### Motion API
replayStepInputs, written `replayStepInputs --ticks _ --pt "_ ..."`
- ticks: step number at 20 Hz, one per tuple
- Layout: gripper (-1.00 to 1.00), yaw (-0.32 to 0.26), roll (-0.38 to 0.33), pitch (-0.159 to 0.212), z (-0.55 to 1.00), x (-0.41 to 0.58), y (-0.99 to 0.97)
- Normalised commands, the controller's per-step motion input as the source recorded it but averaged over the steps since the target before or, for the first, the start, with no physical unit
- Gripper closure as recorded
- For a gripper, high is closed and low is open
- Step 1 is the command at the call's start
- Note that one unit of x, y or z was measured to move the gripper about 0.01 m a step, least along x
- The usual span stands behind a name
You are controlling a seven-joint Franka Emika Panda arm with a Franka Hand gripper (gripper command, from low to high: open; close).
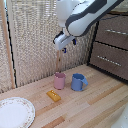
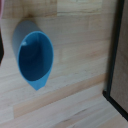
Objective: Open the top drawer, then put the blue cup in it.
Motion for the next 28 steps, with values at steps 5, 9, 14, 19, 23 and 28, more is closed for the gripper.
replayStepInputs --ticks 5,9,14,19,23,28 --pt "-1.0 0.173 -0.336 -0.013 0.0 -0.129 -0.16" --pt "-1.0 0.187 -0.323 -0.015 0.03 -0.17 -0.15" --pt "-1.0 0.18 -0.335 -0.021 0.01 -0.149 -0.16" --pt "-1.0 0.141 -0.371 -0.023 -0.01 -0.048 -0.2" --pt "-1.0 0.046 -0.375 -0.005 0.0 0.003 -0.2" --pt "-1.0 -0.057 -0.375 0.0 0.01 0.019 -0.18"
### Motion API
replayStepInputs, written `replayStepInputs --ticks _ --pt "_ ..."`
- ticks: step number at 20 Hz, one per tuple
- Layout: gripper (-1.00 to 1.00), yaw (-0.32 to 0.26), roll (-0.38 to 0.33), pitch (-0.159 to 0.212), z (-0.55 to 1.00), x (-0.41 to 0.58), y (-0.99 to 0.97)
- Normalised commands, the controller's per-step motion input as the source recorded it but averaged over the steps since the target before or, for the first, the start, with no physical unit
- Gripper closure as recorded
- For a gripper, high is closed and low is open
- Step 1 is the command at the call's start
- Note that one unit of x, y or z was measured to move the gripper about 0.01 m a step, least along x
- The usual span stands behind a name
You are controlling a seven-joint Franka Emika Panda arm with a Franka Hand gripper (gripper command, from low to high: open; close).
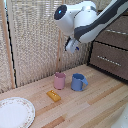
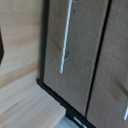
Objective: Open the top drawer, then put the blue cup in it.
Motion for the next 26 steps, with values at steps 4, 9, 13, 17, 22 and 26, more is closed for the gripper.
replayStepInputs --ticks 4,9,13,17,22,26 --pt "-1.0 -0.138 -0.35 -0.003 0.06 0.106 -0.17" --pt "-1.0 -0.09 -0.345 -0.066 0.08 0.07 -0.23" --pt "-1.0 0.002 -0.319 -0.1 0.08 -0.018 -0.5" --pt "-1.0 0.002 -0.279 -0.091 0.14 -0.017 -0.63" --pt "-1.0 0.018 -0.246 -0.088 0.23 -0.085 -0.64" --pt "-1.0 0.035 -0.195 -0.032 0.49 -0.247 -0.54"
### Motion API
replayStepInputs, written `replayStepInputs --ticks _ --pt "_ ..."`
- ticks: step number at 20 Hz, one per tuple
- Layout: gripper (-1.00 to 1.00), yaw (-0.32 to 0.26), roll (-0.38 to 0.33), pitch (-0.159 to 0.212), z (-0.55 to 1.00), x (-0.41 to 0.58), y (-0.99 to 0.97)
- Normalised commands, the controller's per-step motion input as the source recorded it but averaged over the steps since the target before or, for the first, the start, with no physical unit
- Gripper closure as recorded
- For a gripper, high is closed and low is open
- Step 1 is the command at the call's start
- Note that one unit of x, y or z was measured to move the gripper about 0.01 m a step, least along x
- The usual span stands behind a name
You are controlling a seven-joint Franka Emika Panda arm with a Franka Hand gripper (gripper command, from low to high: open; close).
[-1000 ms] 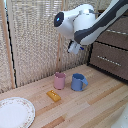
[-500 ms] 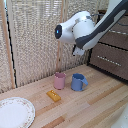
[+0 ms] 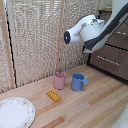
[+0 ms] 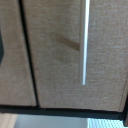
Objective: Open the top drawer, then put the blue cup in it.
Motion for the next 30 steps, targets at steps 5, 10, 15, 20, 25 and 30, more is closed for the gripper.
replayStepInputs --ticks 5,10,15,20,25,30 --pt "-1.0 0.066 -0.118 0.009 0.64 -0.149 -0.52" --pt "-1.0 0.117 0.003 0.128 0.27 -0.024 -0.45" --pt "-1.0 0.112 0.183 0.196 0.02 0.012 -0.39" --pt "-1.0 0.09 0.216 0.069 0.22 0.036 -0.5" --pt "-1.0 0.084 0.15 0.0 0.43 0.002 -0.55" --pt "-1.0 0.125 0.143 0.0 -0.18 0.03 -0.25"
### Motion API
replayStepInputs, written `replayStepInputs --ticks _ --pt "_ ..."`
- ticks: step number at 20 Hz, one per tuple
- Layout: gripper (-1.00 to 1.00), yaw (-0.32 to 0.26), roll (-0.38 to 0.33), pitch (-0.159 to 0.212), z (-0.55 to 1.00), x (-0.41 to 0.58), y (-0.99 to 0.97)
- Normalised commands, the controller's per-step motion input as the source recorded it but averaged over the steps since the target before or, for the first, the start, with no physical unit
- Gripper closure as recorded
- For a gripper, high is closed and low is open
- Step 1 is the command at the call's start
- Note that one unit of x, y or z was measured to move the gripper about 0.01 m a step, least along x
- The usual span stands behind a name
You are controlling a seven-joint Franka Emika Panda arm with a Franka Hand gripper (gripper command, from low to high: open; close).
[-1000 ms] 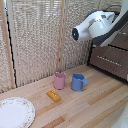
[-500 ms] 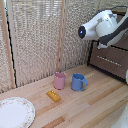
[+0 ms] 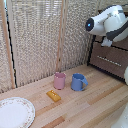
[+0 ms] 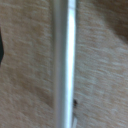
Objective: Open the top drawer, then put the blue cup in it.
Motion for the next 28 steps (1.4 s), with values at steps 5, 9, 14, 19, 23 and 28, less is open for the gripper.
replayStepInputs --ticks 5,9,14,19,23,28 --pt "1.0 0.112 0.038 0.004 -0.19 -0.04 -0.09" --pt "1.0 0.177 0.036 0.0 0.0 -0.114 -0.27" --pt "1.0 0.086 0.02 0.0 -0.01 -0.075 -0.04" --pt "1.0 0.017 0.0 0.0 0.0 0.001 0.02" --pt "1.0 0.001 0.02 0.003 -0.07 -0.002 0.04" --pt "1.0 -0.015 0.085 0.0 -0.15 -0.02 0.28"
